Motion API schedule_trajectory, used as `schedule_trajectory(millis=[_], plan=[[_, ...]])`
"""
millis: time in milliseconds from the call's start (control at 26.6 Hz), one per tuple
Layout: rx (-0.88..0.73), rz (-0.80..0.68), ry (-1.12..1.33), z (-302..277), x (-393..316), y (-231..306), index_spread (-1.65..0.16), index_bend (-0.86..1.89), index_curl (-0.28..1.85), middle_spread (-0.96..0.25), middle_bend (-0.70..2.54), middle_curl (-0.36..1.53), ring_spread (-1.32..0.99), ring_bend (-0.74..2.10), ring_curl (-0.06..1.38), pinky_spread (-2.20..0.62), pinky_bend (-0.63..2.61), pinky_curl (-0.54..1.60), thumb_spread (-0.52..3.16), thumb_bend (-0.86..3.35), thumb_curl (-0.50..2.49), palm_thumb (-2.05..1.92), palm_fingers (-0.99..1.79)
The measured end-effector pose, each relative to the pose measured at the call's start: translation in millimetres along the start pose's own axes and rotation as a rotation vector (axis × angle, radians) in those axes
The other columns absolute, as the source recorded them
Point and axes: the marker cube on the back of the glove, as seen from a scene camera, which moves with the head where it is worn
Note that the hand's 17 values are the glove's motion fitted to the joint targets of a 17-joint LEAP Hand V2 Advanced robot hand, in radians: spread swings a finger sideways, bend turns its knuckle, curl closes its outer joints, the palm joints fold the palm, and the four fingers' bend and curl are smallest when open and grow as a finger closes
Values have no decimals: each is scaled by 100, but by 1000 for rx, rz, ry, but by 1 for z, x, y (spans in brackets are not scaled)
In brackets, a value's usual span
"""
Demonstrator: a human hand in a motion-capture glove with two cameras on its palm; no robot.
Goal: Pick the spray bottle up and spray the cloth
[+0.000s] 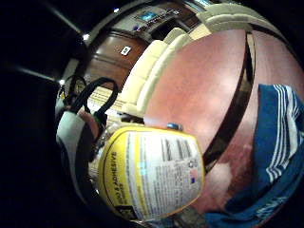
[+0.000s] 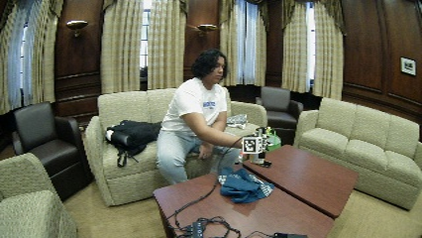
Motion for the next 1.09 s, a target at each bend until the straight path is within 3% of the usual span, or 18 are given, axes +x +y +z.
schedule_trajectory(millis=[188,376,526,639,864,1090], plan=[[0,9,-6,23,27,9,-24,40,61,-19,59,58,-21,68,51,-27,48,42,29,-3,85,92,134],[-149,8,26,34,52,35,-24,40,61,-19,59,58,-21,68,51,-27,48,42,28,-3,85,91,134],[14,-11,3,49,52,13,-24,40,61,-19,59,58,-20,68,51,-27,47,42,28,-3,85,91,134],[45,-21,5,57,52,4,-25,40,61,-19,59,58,-21,68,51,-27,47,42,28,-3,85,91,134],[50,-35,13,64,54,-14,-25,41,61,-20,59,58,-21,68,51,-28,48,42,27,-3,85,91,136],[-63,-28,49,62,62,-18,-25,42,61,-20,59,58,-21,69,51,-28,48,42,26,-3,85,91,137]])
